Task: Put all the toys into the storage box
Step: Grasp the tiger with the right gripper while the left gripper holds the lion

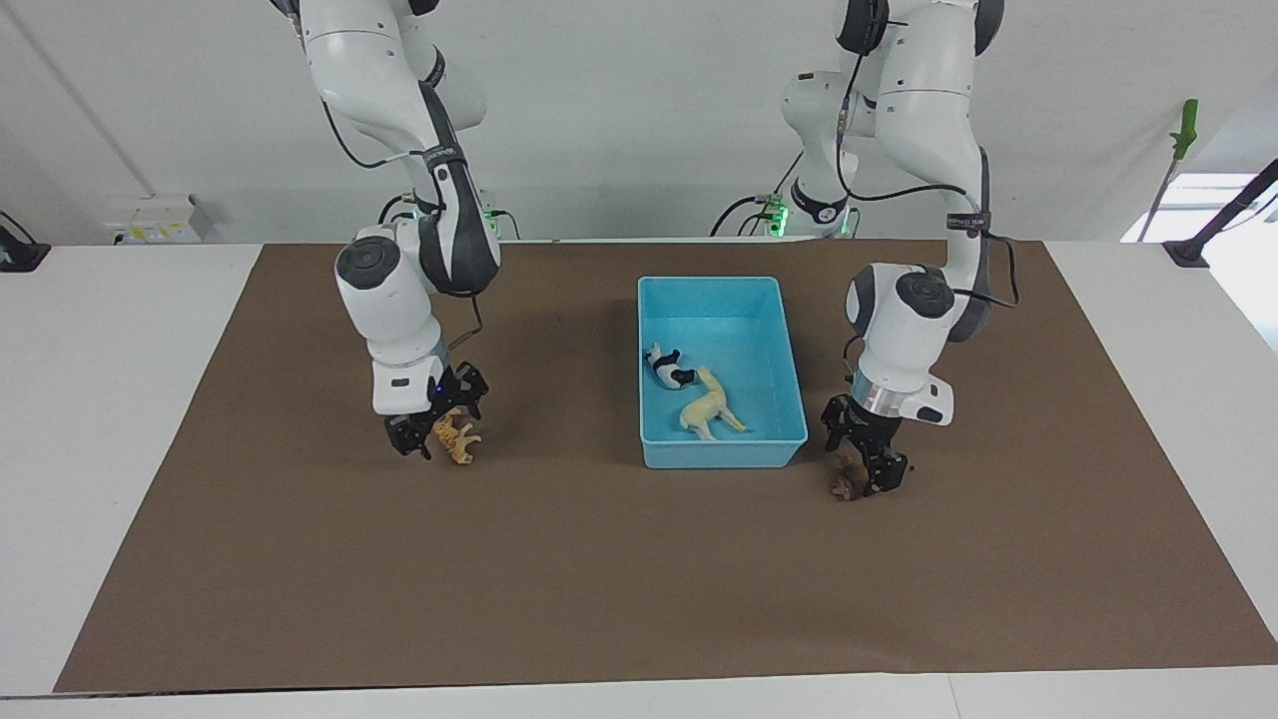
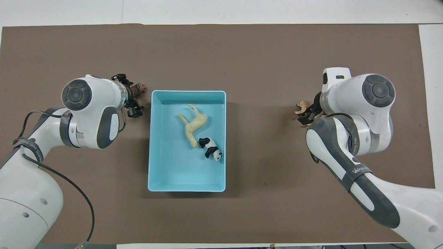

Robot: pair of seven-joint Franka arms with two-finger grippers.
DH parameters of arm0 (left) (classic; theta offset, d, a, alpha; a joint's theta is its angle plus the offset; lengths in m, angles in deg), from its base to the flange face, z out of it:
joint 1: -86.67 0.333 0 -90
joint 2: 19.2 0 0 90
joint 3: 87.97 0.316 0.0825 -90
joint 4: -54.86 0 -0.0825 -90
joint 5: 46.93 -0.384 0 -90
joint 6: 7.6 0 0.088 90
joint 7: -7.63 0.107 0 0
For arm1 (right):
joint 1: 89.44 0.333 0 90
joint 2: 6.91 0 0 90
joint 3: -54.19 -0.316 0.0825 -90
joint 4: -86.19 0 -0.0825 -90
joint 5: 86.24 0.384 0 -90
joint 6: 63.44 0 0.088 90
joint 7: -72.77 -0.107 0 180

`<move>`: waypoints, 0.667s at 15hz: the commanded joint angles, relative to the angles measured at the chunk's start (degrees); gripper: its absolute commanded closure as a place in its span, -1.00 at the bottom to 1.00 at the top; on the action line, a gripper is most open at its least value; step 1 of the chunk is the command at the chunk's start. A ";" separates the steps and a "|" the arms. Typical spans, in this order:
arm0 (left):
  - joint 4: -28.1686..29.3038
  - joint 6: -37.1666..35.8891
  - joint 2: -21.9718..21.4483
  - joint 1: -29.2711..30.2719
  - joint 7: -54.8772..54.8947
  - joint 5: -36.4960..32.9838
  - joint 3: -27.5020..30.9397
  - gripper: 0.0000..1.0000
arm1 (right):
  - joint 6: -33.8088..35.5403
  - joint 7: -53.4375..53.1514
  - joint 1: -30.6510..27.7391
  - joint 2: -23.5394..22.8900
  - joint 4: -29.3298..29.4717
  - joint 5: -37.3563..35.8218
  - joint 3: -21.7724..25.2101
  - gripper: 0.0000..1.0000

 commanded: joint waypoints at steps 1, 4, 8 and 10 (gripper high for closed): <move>1.48 1.72 -0.16 0.15 -0.74 -0.38 0.03 -0.83 | -2.48 0.01 -1.01 1.41 -3.86 0.68 -0.84 -1.00; 1.48 1.80 -0.16 0.15 -0.74 -0.46 0.03 -0.31 | -4.77 -0.52 -0.75 0.44 -5.27 0.68 -0.84 -1.00; 0.69 1.19 -0.07 -0.29 -0.39 -0.46 0.12 0.52 | -5.74 -0.43 -0.92 0.44 -6.06 0.68 -0.84 -0.53; -1.58 -2.21 -1.56 0.32 0.05 -1.16 0.56 0.56 | -5.74 -0.61 -1.01 0.44 -6.06 0.68 -0.84 -0.02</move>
